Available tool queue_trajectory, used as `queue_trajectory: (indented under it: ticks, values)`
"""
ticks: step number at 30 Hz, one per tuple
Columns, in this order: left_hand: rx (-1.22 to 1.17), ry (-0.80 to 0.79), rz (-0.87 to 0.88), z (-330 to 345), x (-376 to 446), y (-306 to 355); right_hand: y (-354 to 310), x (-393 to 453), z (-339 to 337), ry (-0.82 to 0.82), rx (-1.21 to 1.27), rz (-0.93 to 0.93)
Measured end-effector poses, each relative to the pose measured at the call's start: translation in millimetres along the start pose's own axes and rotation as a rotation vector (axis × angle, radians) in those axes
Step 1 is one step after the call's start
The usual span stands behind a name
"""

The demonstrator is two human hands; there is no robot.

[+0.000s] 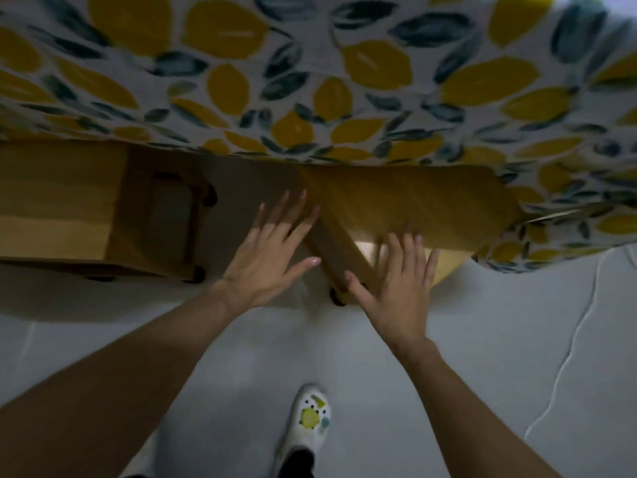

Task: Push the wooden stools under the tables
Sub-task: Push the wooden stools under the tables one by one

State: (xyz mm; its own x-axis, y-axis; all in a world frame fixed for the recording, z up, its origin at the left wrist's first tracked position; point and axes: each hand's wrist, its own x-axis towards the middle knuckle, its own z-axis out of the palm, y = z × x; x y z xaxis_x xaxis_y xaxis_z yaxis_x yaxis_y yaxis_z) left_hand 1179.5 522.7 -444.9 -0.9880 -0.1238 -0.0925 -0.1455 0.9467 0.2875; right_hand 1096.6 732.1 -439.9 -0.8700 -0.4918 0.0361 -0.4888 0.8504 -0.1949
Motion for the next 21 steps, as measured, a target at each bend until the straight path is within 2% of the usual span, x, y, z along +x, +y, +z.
queue_trajectory:
  ticks: [5, 11, 21]
  values:
    - [0.084, -0.037, 0.094, 3.2, 57.2, 15.8, 15.9, 19.5, 15.7, -0.023, -0.036, -0.003]
    - [0.187, -0.096, 0.279, 5.5, 95.3, 1.6, 17.3, 20.3, 19.6, 0.04, -0.089, 0.018]
    - [0.085, -0.014, 0.309, 8.1, 97.4, -1.2, 17.5, 22.6, 22.3, 0.028, -0.149, 0.009]
